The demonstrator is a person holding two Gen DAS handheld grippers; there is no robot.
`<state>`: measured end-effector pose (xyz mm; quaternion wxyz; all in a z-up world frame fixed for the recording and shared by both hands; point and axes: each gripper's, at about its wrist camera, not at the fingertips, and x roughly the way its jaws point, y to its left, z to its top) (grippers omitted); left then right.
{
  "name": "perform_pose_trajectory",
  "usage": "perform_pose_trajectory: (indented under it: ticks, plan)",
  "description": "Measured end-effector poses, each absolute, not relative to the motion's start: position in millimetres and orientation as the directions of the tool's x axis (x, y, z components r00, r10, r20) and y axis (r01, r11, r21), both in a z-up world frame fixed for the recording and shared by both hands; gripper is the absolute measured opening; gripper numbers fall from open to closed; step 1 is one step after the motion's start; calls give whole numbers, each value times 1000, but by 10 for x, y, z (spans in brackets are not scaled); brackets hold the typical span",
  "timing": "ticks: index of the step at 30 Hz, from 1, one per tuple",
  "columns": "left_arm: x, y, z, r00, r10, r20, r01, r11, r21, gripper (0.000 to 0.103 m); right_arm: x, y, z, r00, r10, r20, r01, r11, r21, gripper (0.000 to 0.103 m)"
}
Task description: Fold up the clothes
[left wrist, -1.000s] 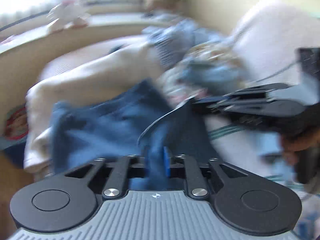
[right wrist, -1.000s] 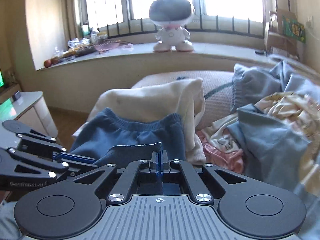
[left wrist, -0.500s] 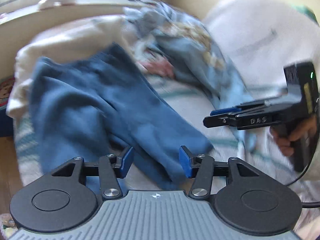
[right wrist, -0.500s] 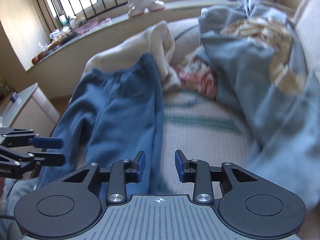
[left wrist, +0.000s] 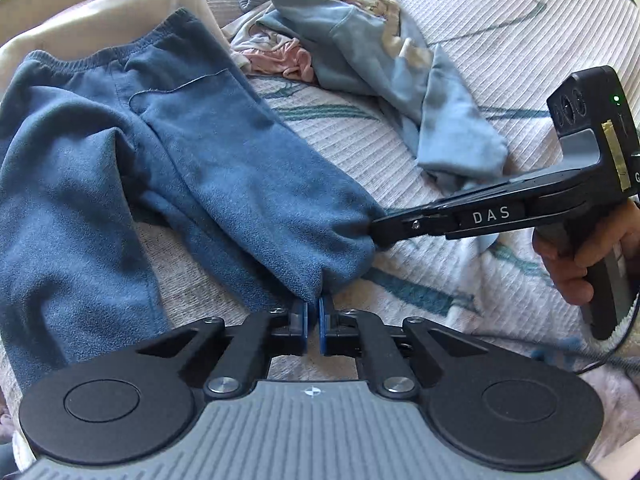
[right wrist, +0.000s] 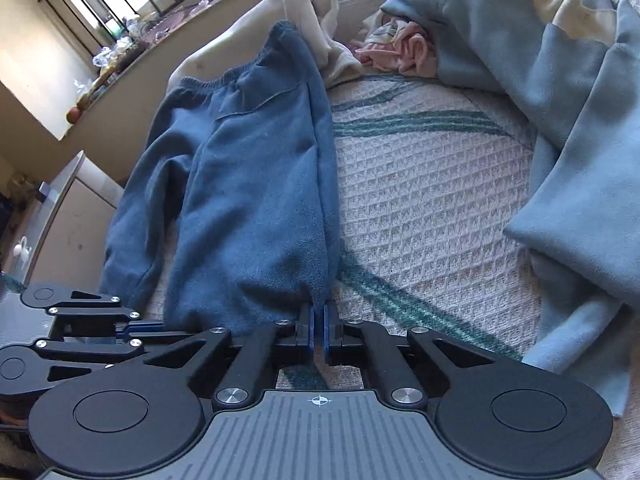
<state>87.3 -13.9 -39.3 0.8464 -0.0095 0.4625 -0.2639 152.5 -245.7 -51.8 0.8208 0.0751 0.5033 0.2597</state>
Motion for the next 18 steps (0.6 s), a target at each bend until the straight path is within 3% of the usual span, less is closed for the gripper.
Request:
perform_pose_trajectory:
  ticks: [10, 14, 18]
  plan:
    - [625, -814, -334, 323, -541, -776, 624, 739, -254, 5, 1285, -2963, -153, 413, 365, -835, -304, 919, 251, 3]
    - [645, -970, -613, 285, -500, -818, 629, 741, -234, 5, 1259, -3119, -315, 403, 339, -850, -241, 935, 259, 4]
    - [619, -832, -565, 310, -518, -798, 601, 757, -258, 5, 1327, -3144, -530, 401, 351, -846, -171, 936, 307, 8]
